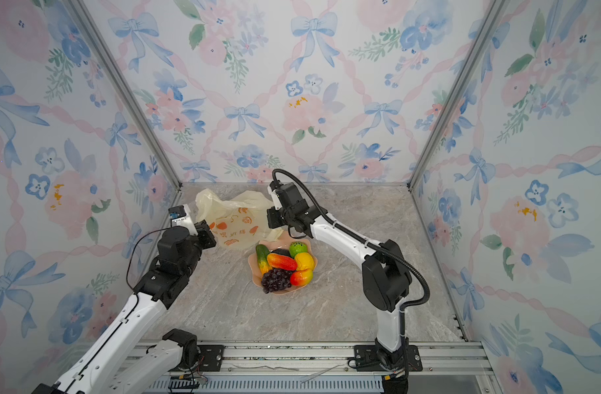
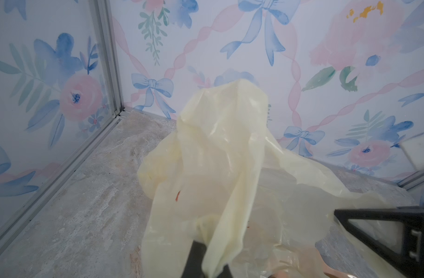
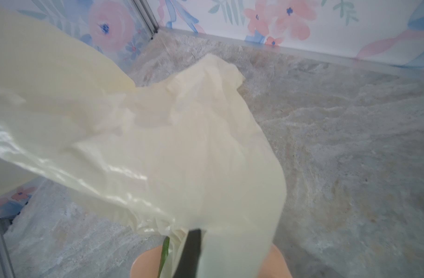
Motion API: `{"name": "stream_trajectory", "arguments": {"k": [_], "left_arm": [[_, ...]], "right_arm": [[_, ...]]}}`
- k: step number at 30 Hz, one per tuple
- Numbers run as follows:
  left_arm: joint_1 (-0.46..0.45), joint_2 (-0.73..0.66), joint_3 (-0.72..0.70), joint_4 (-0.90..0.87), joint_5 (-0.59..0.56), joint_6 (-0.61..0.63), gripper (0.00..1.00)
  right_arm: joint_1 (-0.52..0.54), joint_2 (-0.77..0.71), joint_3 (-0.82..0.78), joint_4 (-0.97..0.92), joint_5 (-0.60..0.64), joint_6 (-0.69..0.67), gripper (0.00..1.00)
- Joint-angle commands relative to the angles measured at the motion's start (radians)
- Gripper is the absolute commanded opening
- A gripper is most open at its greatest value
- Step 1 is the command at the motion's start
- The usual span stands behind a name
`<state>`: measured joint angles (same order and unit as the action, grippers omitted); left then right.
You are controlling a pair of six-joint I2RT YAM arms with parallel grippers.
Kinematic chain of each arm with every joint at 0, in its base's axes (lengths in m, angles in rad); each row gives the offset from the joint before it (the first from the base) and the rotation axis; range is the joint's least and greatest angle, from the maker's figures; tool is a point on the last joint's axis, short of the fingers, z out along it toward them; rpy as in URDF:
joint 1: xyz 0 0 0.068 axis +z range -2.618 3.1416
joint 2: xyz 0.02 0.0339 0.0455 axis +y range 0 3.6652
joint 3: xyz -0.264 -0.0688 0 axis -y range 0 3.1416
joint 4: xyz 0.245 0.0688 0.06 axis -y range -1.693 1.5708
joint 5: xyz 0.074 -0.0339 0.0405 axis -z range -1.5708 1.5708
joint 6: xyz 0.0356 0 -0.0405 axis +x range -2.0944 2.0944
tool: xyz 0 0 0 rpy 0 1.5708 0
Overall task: Place the fruits into the plastic bag
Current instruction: Shake the plastic bag at the top-center of the table.
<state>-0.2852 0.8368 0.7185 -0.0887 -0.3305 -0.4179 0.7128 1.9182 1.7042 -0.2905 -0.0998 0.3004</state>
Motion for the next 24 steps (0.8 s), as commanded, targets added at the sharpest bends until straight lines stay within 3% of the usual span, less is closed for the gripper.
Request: {"name": "stream_trajectory", "arguments": {"k": [1,13,17,24], "left_arm": [[0.009,-0.022,0.009,-0.069,0.025,-0.038,0.0],[0.013,-0.036,0.009,-0.12,0.126,-0.122,0.0],[0.012,-0.043,0.007,-0.131,0.174,-0.168,0.0],[0.011,-0.027,-0.02,-0.132,0.214,-0.211,0.0]], "right_arm": [[-0.015,0.029,0.049,-0.03,-0.043,0.016,0.0],[-0.076,0.15,0.256,-0.168,0.001,-0.058,0.01],[-0.084,0.176,0.305,-0.194,0.005,-0.064,0.12],[-0.084,0.178,0.316,-0.211,-0.018,-0.066,0.46]]}}
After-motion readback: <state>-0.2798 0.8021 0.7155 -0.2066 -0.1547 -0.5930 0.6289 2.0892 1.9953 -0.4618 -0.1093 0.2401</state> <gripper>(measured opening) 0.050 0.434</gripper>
